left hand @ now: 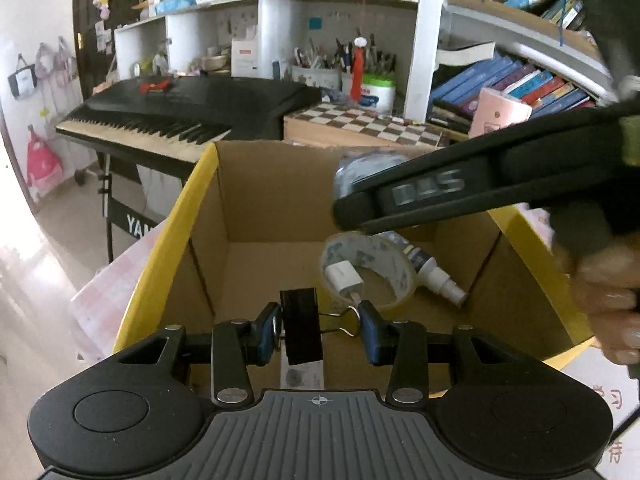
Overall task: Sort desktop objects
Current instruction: 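Open the right tool to drop the toy car while the left tool releases the clip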
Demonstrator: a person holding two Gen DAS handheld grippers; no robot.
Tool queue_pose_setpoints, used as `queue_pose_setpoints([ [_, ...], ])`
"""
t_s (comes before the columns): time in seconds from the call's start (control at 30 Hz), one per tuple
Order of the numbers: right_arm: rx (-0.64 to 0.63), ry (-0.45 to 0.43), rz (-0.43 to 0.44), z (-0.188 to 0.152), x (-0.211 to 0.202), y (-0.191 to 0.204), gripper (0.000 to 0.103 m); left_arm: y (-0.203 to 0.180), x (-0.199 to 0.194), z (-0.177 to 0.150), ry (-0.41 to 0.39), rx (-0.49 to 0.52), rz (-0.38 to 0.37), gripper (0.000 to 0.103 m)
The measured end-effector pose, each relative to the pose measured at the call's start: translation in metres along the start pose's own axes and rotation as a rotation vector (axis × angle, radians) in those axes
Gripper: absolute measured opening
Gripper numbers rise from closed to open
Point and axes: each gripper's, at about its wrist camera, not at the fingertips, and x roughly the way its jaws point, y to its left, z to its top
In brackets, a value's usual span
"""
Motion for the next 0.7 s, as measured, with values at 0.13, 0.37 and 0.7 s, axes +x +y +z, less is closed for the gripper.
queue_pose_setpoints([
  [0.13, -0.022, 0.090, 0.017, 0.006, 0.027, 0.002, 0.058, -0.002, 0.004, -0.002, 0.005, 0.001, 0.017, 0.056],
  [0.37, -0.112, 0.249, 0.031, 0.007, 0.065, 0.011, 0.058, -0.004, 0.004, -0.003, -0.008, 0.000, 0.055, 0.075],
  [0.7, -0.170, 0.245, 0.051, 0.012, 0.072, 0.019, 0.073, -0.007, 0.004, -0.001, -0.013, -0.006, 0.065, 0.079],
])
